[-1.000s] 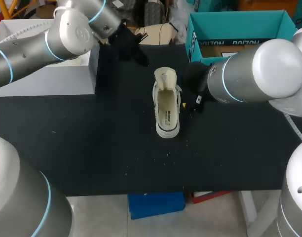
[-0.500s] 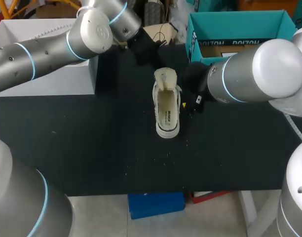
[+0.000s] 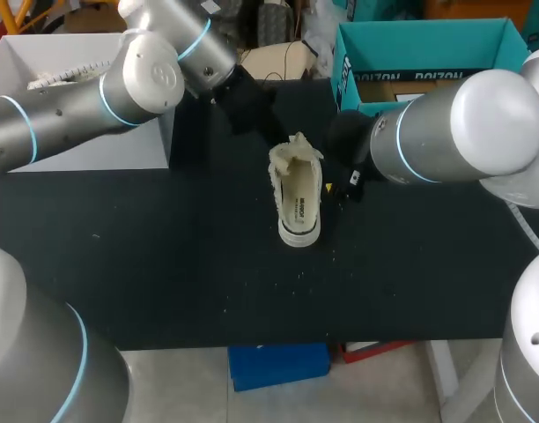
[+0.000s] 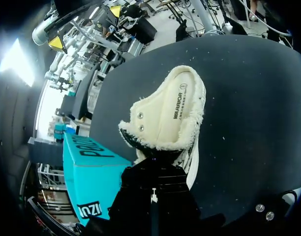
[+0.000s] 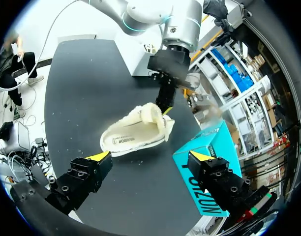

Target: Take the shoe out of the shoebox, open the shoe tongue, remove and reinsert the insole, then place the shoe into the shoebox

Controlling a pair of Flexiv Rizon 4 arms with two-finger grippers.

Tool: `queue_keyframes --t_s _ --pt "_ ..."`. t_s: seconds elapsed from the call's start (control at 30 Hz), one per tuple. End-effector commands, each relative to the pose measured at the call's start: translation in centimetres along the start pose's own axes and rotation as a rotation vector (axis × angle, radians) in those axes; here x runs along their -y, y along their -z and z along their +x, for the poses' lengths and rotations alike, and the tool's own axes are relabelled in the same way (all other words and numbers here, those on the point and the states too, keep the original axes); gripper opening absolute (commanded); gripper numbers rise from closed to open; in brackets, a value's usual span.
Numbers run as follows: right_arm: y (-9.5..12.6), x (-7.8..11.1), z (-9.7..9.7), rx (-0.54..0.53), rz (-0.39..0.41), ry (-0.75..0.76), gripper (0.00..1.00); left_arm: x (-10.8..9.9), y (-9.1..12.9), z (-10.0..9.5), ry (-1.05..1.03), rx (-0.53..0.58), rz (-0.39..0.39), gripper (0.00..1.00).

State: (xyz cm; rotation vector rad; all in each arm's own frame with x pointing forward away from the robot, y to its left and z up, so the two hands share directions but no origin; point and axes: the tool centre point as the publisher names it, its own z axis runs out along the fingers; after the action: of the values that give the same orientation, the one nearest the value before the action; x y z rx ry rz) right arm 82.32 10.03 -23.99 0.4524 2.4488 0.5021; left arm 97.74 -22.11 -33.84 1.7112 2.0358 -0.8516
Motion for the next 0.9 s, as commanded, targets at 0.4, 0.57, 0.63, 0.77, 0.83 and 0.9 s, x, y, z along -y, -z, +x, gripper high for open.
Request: queue_keyframes --t_s 0.4,0.57,0.63,0.77,0.83,0.9 --pt "-0.1 0.0 0.0 -0.002 0.0 0.0 1.0 -0.8 0.4 -1.9 -0.094 -0.029 -0.005 0.0" --pt "-0.1 0.0 0.0 -0.002 0.0 0.0 1.0 -0.6 -0.6 -4.1 -0.204 -0.089 0.07 0.0" --pt "-0.1 0.0 0.0 -0.002 0.0 0.0 1.0 -0.2 -1.2 -4.4 -0.231 -0.114 0.098 0.0" --pt "-0.1 0.0 0.0 -0.002 0.0 0.0 1.0 0.3 -2.1 -3.6 -0.251 -0.209 0.137 0.0" --pt "-0.1 0.0 0.0 -0.002 0.0 0.0 1.0 0.7 -2.3 -2.8 -0.254 -0.257 0.134 0.0" --pt "-0.1 0.0 0.0 -0.002 0.0 0.0 1.0 1.1 -2.4 -1.9 -0.233 -0.274 0.138 0.0"
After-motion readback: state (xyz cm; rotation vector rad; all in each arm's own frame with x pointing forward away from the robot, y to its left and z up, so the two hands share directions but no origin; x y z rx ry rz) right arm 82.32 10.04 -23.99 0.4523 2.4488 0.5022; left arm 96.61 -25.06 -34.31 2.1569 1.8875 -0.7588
